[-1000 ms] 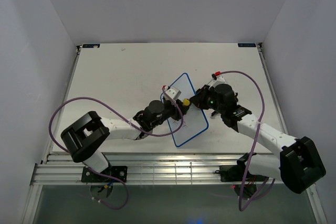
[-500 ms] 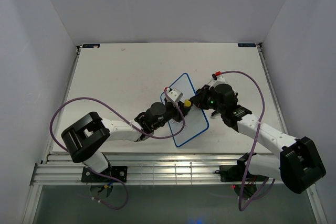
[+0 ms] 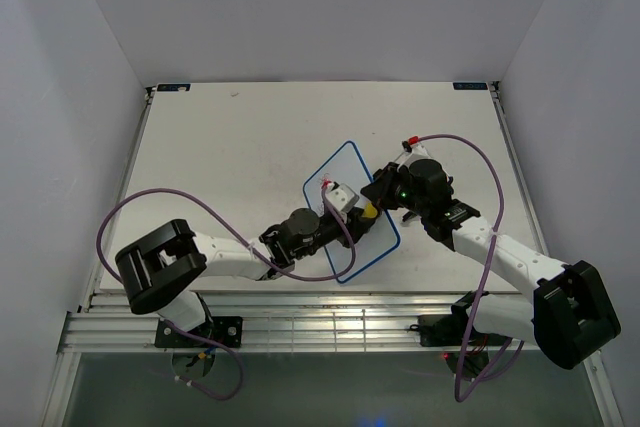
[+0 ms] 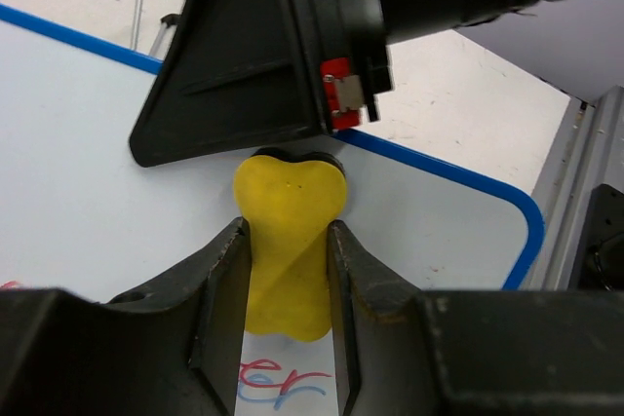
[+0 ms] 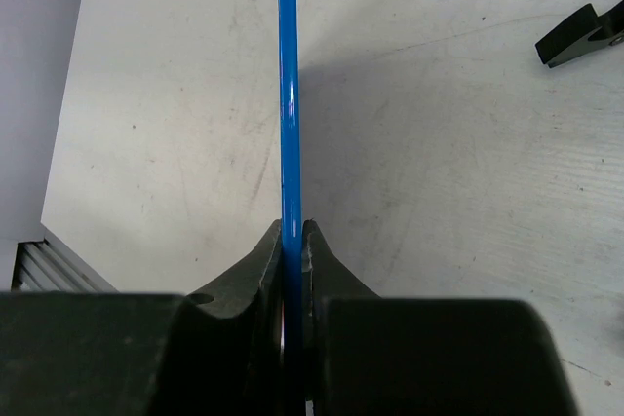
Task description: Erase the whiteboard
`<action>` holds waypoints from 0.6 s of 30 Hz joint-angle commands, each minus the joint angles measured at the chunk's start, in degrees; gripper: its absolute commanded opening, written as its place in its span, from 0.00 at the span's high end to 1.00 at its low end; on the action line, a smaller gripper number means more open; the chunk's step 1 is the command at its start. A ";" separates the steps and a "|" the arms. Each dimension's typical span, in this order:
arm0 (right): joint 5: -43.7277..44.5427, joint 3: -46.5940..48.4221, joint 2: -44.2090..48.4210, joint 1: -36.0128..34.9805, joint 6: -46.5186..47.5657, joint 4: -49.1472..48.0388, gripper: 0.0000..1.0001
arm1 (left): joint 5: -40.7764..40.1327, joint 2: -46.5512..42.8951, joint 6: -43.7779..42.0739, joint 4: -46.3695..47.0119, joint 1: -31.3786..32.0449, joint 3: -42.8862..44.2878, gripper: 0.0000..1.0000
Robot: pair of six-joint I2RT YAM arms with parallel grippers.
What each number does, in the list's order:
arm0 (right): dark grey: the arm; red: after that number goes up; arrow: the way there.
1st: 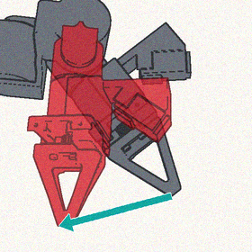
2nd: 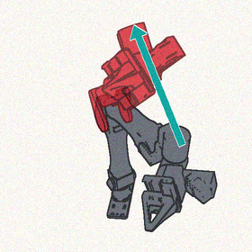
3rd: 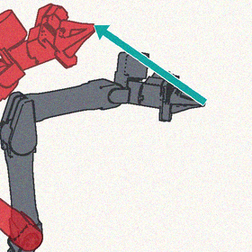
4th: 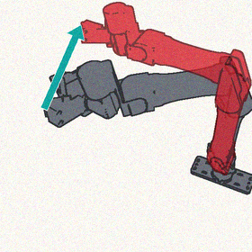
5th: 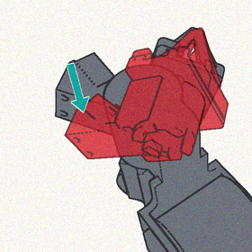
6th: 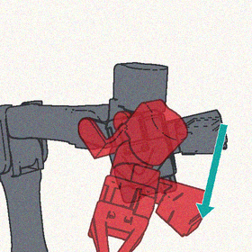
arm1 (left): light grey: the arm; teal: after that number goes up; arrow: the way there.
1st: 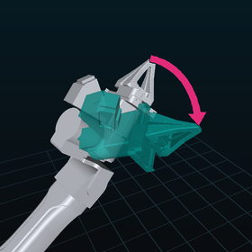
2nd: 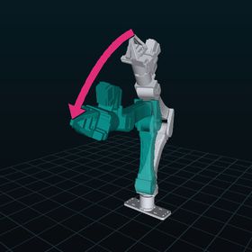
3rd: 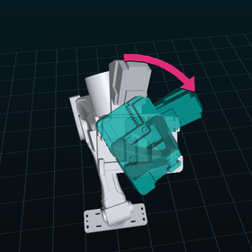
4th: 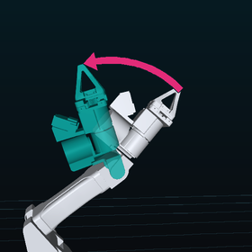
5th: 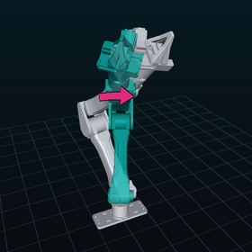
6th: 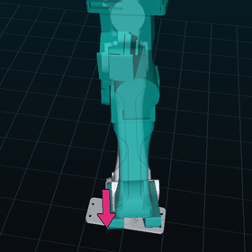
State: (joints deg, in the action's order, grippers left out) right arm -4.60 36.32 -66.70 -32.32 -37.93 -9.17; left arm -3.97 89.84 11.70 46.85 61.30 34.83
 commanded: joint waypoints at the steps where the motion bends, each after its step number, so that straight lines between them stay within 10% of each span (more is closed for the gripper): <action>1: -11.48 4.20 0.16 -3.81 0.67 -4.89 0.92 | 13.64 3.23 0.34 -8.79 5.41 -1.96 1.00; 18: -8.58 7.80 -1.15 -2.84 1.10 -2.61 0.92 | 10.73 2.27 0.42 -9.32 7.96 -5.12 1.00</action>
State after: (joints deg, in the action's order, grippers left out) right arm -7.38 38.83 -67.26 -32.29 -35.29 -6.11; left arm -2.68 88.77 10.04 50.00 66.43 31.97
